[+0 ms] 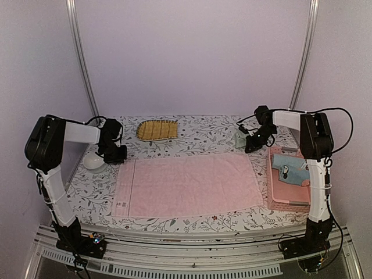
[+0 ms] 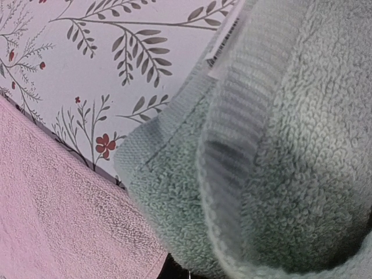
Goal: Roll the towels
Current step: Pick up the towel from the center of the board, then fold the towel at the center of the board.
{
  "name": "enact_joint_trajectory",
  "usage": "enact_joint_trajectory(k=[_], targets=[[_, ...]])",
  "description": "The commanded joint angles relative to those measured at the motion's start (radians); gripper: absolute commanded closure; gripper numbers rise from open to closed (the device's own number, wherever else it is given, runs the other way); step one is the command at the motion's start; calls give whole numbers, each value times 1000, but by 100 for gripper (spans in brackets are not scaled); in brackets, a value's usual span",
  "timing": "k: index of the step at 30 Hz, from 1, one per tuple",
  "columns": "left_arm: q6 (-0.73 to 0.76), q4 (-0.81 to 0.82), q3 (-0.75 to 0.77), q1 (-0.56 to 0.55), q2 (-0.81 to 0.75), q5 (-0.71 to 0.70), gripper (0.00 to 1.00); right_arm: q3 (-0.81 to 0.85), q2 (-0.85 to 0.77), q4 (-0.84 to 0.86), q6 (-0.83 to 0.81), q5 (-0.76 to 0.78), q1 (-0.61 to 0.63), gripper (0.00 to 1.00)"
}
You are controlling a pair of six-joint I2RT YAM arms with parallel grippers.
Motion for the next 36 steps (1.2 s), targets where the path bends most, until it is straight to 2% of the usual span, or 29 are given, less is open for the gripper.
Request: enact_joint_trajectory(k=[1,10,15,20,23,36], targets=[[7,25,-22,-1,-50,1,100,-10,-41,2,-4,20,-1,97],[27,39,-32,1,-236,2,100,-15,-202,33,-25,42,-18,98],[34,38,-33,3,-268,19,100,-15,-208,66,-42,40,-36,98],[33,45,-60,3,-282,57,100,-49,-213,93,-45,-30,-45,98],[38,47,-85,3,-315,94,100,-120,-265,117,-64,-94,-45,98],[62,-37,-190,7,-431,184,100,-451,-510,193,-154,-129,-45,98]])
